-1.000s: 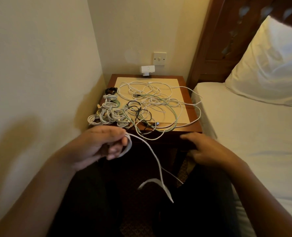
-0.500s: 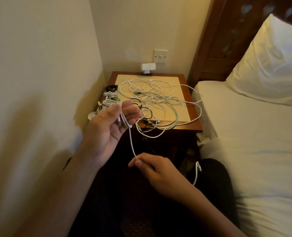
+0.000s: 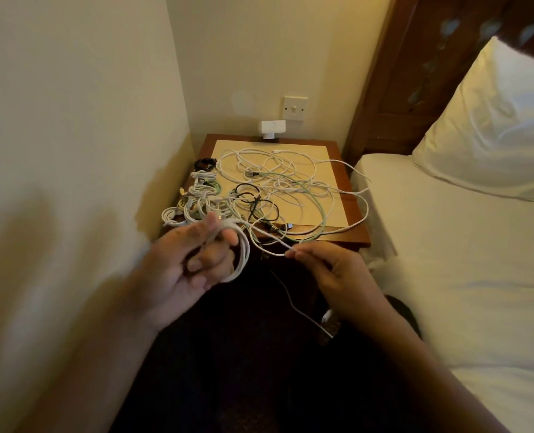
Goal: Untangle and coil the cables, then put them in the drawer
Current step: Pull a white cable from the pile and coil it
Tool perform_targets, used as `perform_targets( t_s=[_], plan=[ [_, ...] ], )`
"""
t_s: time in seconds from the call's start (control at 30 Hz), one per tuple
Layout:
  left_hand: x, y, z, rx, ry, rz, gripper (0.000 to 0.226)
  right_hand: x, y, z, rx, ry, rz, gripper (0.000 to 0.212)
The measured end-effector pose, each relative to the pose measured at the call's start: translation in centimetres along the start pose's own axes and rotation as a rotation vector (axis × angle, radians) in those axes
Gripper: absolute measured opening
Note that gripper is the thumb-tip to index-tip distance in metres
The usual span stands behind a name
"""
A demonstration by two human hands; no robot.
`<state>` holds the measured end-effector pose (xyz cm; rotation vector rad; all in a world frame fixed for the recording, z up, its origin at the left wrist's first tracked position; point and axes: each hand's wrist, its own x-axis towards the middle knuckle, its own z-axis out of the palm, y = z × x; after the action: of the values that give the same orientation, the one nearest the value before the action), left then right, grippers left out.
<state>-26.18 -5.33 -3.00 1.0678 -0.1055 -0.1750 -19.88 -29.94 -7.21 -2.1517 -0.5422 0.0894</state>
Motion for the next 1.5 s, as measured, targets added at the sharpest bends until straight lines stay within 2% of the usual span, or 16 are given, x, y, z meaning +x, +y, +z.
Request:
perform_targets(
  t_s=[0.07, 0.13, 0.23, 0.3, 0.37, 0.47, 0.53, 0.6, 0.67, 0.8, 0.87, 0.93, 1.07, 1.27, 1.4, 1.5],
  plan=[
    [0.9, 1.0, 0.6, -0.168, 0.072, 0.099, 0.039, -1.2, -0.5, 2.8, 0.003, -0.134, 0.022, 0.025],
    [2.0, 0.9, 0.9, -0.130, 0.137, 0.185, 0.033, -2.3, -1.8, 4.8, -0.035, -0.243, 0.002, 0.028],
    [2.9, -1.1, 0.5, 0.487, 0.297, 0.265, 0.026, -3.0, -4.0, 5.4, -0.087, -0.363, -0.010, 0.029],
    [2.9, -2.7, -0.2, 0.918, 0.322, 0.299, 0.024, -3.0, -5.1, 4.3, -0.116, -0.391, -0.030, 0.025],
    [2.6, -3.6, -1.1, 1.168, 0.270, 0.281, 0.021, -3.0, -5.7, 2.5, -0.135, -0.419, -0.036, 0.021],
    [2.3, -3.8, -2.5, 1.305, 0.126, 0.105, 0.024, -2.7, -5.8, -0.1, -0.206, -0.446, -0.053, 0.021],
    [1.9, -3.6, -3.1, 1.212, -0.037, -0.069, 0.031, -2.1, -5.3, -1.6, -0.277, -0.400, -0.104, 0.020],
    [1.1, -3.1, -3.0, 0.931, -0.234, -0.207, 0.041, -1.4, -4.2, -2.7, -0.295, -0.302, -0.138, 0.020],
    [0.4, -2.6, -2.5, 0.626, -0.327, -0.231, 0.046, -0.9, -2.9, -3.1, -0.254, -0.147, -0.179, 0.020],
    [0.4, -3.1, -0.3, 0.206, -0.282, -0.150, 0.023, -0.3, -1.0, -1.3, -0.283, 0.096, -0.210, 0.024],
    [0.8, -4.3, 0.7, 0.002, -0.261, -0.148, 0.021, -0.4, -0.6, 0.3, -0.228, 0.116, -0.156, 0.023],
    [1.3, -5.5, 1.1, -0.128, -0.192, -0.143, 0.021, -1.0, -0.6, 1.6, -0.030, 0.090, -0.076, 0.021],
    [1.8, -7.0, 1.0, -0.146, -0.016, -0.133, 0.030, -2.1, -1.1, 2.7, 0.345, 0.093, 0.093, 0.020],
    [2.0, -7.0, 0.7, -0.033, 0.128, -0.264, 0.030, -2.8, -1.1, 3.6, 0.464, 0.075, 0.224, 0.016],
    [1.7, -7.7, 1.7, 0.292, 0.291, -0.206, 0.031, -3.0, -1.2, 4.1, 0.510, 0.089, 0.251, 0.016],
    [1.3, -8.3, 2.5, 0.547, 0.318, -0.118, 0.036, -2.9, -1.0, 4.1, 0.561, 0.084, 0.288, 0.017]
  ],
)
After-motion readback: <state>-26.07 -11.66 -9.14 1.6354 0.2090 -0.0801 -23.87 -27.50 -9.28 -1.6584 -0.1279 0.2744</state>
